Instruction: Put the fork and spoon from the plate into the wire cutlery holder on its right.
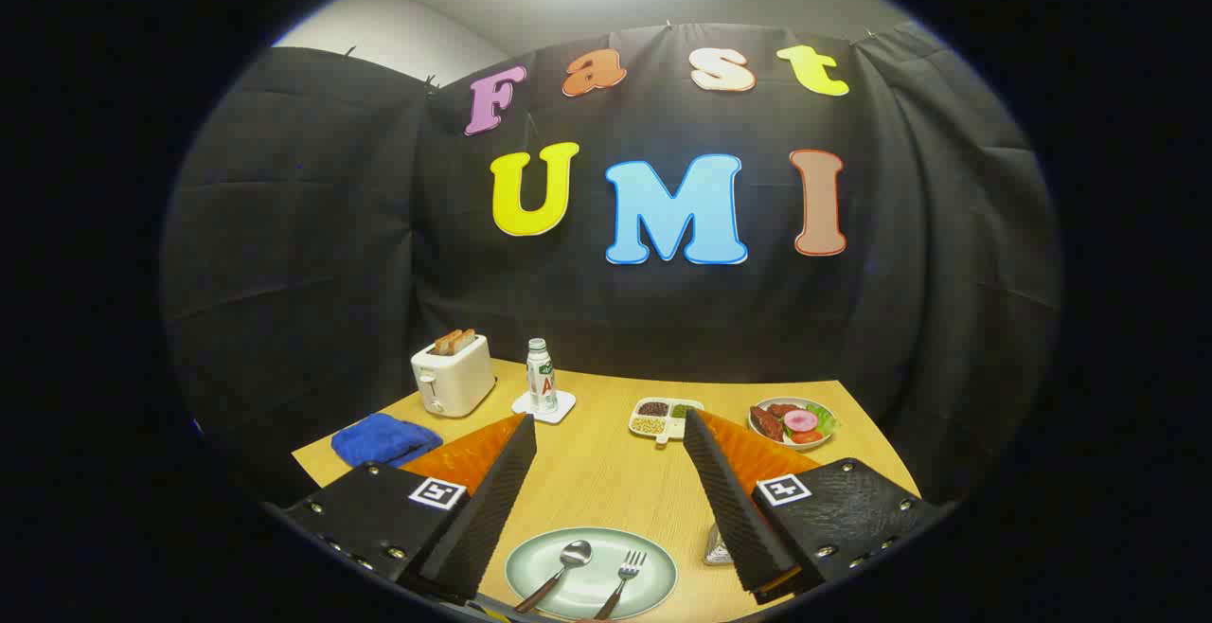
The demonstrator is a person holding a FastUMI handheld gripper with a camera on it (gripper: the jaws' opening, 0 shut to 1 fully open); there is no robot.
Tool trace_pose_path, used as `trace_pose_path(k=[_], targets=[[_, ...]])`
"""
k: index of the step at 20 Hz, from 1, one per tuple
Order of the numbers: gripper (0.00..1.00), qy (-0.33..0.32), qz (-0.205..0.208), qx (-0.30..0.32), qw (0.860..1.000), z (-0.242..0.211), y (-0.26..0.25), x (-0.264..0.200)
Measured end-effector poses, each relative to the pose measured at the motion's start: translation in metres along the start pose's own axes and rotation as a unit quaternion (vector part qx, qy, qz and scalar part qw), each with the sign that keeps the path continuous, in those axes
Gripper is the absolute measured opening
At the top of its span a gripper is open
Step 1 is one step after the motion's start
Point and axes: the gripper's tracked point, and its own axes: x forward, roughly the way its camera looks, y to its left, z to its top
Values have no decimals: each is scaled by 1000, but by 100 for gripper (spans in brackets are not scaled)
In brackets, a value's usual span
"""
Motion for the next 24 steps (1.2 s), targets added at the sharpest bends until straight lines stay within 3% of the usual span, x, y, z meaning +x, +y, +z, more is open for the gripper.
trace_pose_path(k=[5,13,24], targets=[[96,1,-33,-20,999,-5,-9,-13],[96,42,-63,11,997,-36,-17,-30],[96,88,-49,7,995,-74,-8,-31]])
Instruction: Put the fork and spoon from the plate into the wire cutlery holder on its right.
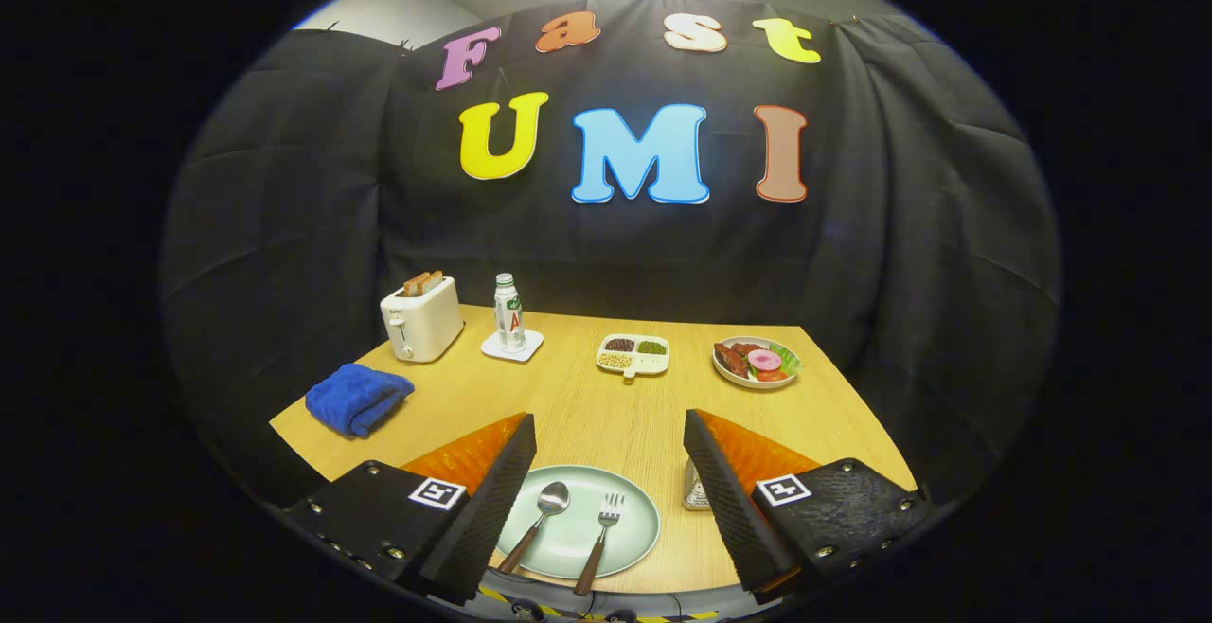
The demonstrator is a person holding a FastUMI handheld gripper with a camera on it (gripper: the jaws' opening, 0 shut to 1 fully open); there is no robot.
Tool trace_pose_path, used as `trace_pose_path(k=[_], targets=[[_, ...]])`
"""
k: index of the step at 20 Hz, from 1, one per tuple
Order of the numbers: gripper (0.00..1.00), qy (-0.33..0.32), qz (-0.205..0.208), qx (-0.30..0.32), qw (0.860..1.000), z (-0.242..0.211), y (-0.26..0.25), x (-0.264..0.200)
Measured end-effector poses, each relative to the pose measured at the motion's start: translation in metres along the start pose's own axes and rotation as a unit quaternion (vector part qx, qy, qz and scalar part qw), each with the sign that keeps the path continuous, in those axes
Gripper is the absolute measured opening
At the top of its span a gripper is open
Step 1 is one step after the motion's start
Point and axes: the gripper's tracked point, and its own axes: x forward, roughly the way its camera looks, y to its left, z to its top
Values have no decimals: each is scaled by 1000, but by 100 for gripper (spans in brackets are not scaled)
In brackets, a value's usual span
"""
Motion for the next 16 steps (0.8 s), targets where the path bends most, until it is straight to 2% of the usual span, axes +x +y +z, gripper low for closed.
trace_pose_path(k=[9,16], targets=[[96,94,15,-11,995,-53,5,16],[96,253,12,-5,967,-140,3,24]])
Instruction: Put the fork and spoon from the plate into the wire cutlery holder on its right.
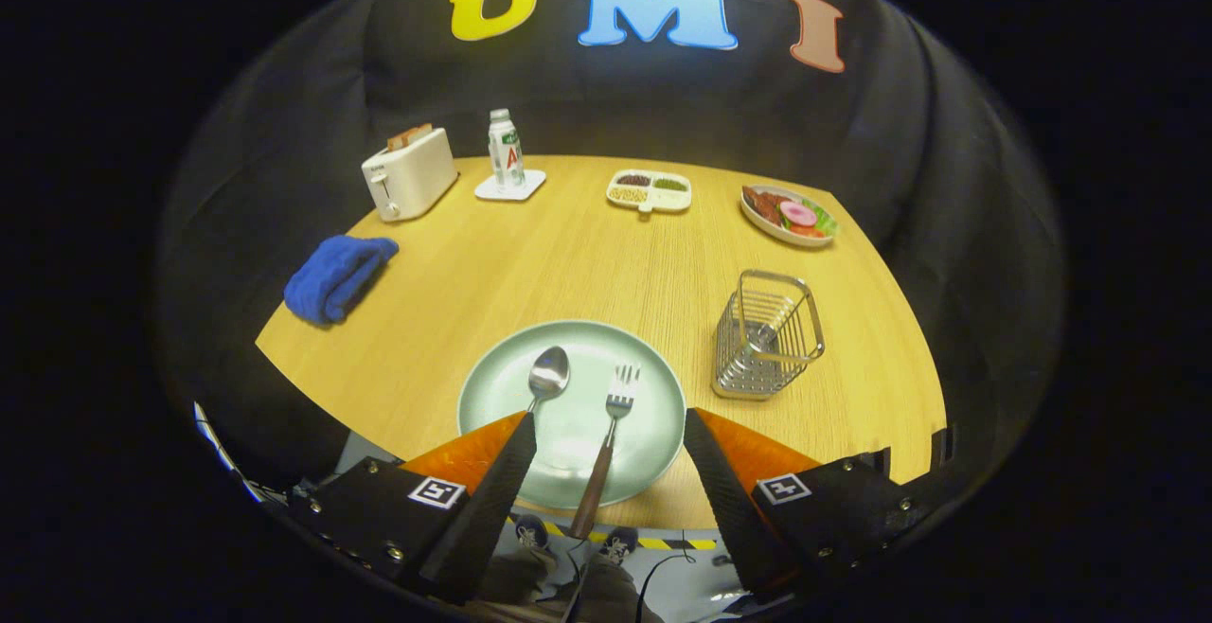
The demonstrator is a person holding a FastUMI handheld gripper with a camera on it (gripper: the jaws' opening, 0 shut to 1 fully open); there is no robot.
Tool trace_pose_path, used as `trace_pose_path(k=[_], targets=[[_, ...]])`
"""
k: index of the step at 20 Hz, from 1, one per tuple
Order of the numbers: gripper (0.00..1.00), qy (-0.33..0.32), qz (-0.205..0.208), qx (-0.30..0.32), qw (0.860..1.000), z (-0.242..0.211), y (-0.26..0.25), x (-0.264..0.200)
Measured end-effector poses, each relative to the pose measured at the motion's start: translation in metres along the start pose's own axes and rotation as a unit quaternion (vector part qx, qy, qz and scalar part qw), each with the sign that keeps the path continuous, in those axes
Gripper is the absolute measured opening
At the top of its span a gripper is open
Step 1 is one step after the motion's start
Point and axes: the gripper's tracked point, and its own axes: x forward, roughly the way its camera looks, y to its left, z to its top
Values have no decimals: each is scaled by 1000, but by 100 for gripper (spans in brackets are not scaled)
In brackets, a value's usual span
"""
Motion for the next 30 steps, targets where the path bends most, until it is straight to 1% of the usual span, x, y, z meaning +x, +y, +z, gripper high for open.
trace_pose_path(k=[1,2,6,7,8,9,11,12,13,14,15,17,19,21,22,23,25,28,30], targets=[[96,15,3,-1,1000,-6,1,6],[91,28,8,-2,1000,-12,4,10],[91,91,20,-19,995,-36,13,27],[90,105,19,-20,994,-40,13,31],[85,116,16,-23,993,-44,13,36],[85,132,6,-32,991,-49,9,42],[71,171,-3,-53,984,-60,4,48],[56,185,-1,-56,981,-64,4,50],[48,193,7,-53,980,-66,9,54],[42,206,4,-58,977,-68,7,54],[36,218,0,-63,974,-70,6,56],[35,242,-2,-65,968,-74,6,60],[20,264,13,-62,962,-78,5,59],[20,267,32,-56,961,-74,8,60],[20,265,33,-46,963,-72,6,57],[2,281,37,-51,958,-72,1,59],[2,288,56,-57,954,-68,1,58],[2,292,63,-90,950,-56,-17,50],[1,307,73,-115,942,-48,-26,38]])
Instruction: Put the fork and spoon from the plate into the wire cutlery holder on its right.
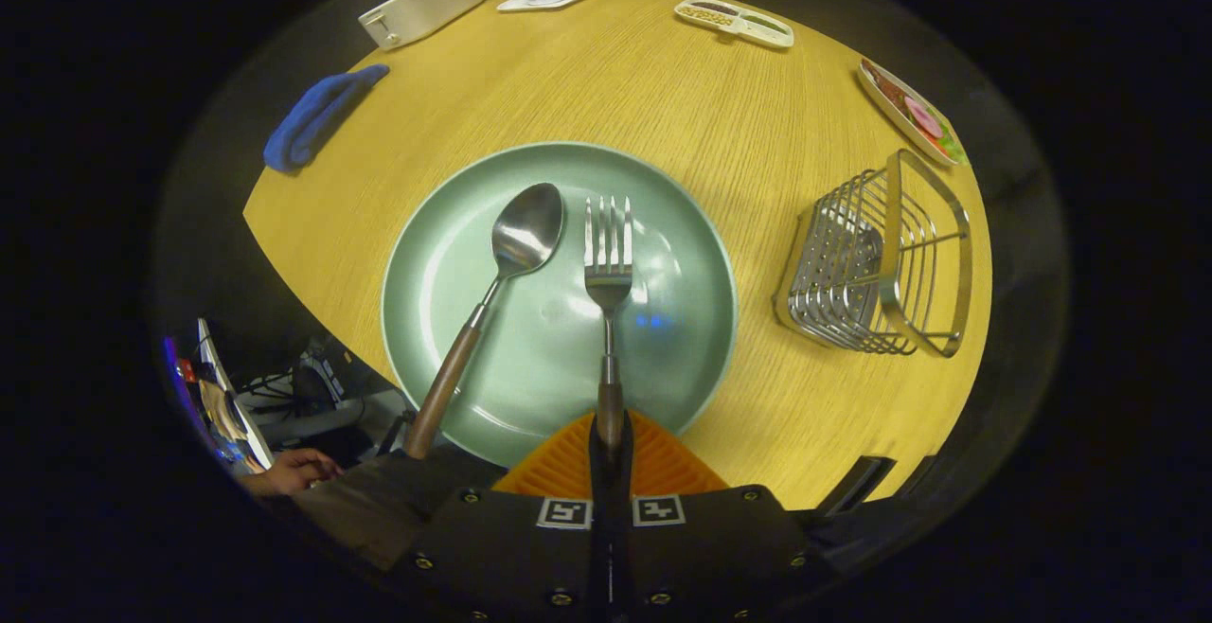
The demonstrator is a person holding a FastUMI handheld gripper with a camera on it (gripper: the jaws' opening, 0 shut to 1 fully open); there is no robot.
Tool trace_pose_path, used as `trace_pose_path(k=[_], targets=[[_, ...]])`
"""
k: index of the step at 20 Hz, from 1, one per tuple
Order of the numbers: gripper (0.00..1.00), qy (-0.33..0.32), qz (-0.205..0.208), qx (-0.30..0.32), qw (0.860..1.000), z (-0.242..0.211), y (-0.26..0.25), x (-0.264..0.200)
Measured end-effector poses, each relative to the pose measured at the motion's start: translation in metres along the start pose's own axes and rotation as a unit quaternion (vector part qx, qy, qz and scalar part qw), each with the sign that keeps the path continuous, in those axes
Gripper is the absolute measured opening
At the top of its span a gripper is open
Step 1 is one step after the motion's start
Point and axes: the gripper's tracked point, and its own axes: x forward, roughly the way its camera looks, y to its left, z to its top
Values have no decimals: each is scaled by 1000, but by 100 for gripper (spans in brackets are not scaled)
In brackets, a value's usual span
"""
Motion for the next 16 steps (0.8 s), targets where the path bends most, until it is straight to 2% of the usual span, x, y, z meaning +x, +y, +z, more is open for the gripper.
trace_pose_path(k=[10,16], targets=[[1,79,-28,-120,989,-23,-77,-93],[1,130,-46,-136,981,-30,-125,-137]])
